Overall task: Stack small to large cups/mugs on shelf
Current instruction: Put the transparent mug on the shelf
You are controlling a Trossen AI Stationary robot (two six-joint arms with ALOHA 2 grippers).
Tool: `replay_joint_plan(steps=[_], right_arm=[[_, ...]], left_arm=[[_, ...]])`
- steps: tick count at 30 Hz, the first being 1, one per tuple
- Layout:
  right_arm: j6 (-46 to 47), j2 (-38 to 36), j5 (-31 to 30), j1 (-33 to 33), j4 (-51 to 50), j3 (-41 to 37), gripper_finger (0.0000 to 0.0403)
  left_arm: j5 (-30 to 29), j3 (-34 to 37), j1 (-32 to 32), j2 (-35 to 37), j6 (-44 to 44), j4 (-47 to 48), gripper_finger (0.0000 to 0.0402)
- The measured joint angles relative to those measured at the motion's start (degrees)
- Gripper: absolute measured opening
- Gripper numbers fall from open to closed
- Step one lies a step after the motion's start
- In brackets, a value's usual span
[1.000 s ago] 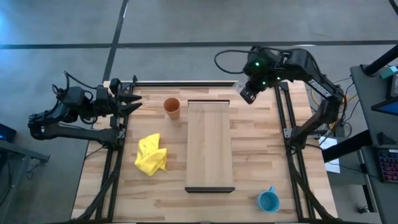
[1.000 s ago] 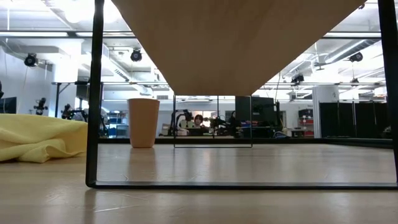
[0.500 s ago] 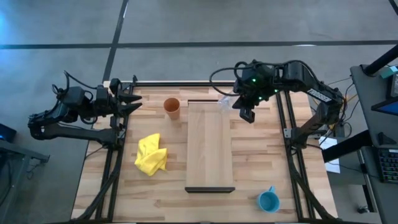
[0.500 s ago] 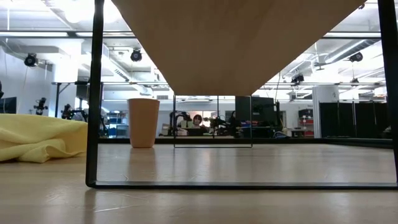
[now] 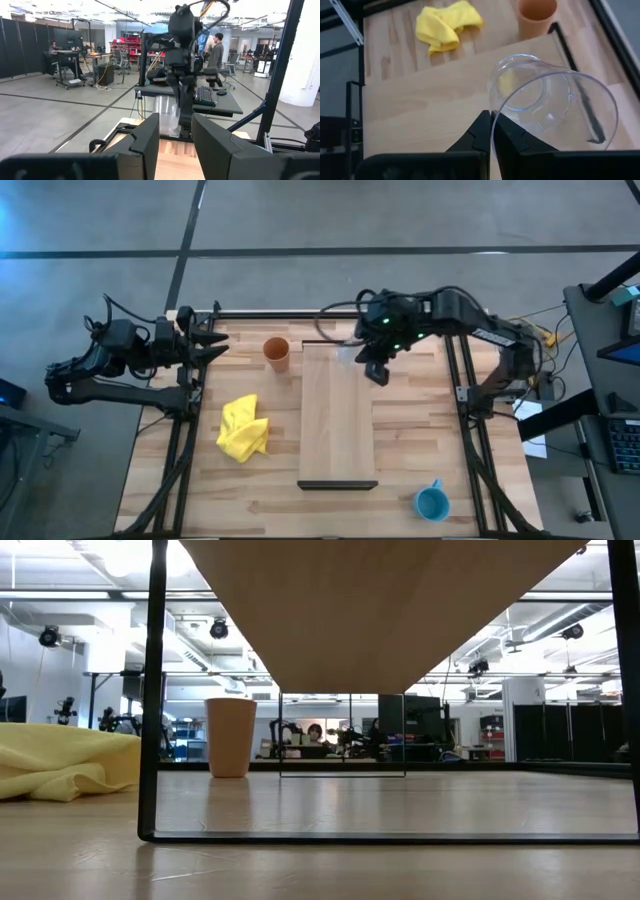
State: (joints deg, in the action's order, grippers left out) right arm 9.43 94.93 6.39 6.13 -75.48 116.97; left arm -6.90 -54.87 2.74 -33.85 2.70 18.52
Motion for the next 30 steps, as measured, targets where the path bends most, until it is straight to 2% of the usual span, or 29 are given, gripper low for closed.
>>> replay_joint_plan(steps=[4,15,27,30], right_arm=[[5.18,2.33,-1.57,-0.07,-0.15,0.06,0.0009],[11.03,5.61,-1.98,0.00,-3.41,0.79,0.0009],[11.58,8.42,-1.98,0.01,-4.09,0.48,0.0009],[11.56,8.90,-3.89,0.12,-3.27,0.27,0.0009]], left_arm=[[0.02,0.00,0.02,0.00,0.00,0.00,0.0102],[0.02,0.00,0.01,0.01,0.03,0.03,0.0102],[0.04,0.80,0.00,0.02,0.04,0.03,0.0102],[0.04,0.90,0.00,-0.17,0.04,0.01,0.0102]])
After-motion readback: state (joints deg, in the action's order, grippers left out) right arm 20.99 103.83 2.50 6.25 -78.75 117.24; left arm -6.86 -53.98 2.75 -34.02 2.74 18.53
